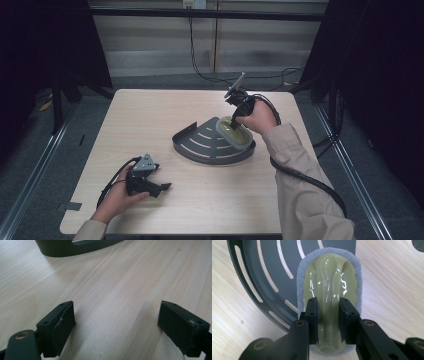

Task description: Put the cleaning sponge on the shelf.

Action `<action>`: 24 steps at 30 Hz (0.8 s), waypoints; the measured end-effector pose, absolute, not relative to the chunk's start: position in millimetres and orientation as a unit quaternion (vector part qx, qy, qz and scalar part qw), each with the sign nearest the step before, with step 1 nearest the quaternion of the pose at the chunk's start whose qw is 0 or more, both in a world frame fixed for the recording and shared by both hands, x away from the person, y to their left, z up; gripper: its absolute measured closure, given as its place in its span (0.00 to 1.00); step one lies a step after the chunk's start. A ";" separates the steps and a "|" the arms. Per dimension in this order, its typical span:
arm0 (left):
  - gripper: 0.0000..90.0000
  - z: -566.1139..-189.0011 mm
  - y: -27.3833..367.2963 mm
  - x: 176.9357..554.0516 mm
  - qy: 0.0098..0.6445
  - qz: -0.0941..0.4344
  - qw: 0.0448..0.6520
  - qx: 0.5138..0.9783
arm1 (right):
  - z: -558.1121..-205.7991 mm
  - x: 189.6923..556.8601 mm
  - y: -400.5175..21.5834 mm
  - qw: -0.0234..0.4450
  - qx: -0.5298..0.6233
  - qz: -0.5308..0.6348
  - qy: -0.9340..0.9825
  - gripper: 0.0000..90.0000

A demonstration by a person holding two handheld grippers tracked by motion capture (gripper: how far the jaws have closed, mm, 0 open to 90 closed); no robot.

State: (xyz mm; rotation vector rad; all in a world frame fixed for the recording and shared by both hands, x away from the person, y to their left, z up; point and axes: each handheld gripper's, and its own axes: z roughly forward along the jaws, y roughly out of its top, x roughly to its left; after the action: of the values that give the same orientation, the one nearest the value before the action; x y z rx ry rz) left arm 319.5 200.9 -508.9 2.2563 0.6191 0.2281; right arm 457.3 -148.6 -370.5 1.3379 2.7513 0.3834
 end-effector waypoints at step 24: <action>0.15 -508.8 201.2 319.5 0.242 0.091 0.384 0.886 | -392.3 459.7 -144.1 0.021 0.426 0.121 0.896 0.80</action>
State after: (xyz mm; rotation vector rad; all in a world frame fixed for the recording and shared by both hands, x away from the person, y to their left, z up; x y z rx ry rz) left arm 319.5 201.2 -508.8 2.2590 0.6159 0.2329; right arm 459.7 -144.1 -392.3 1.3210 2.7778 0.3747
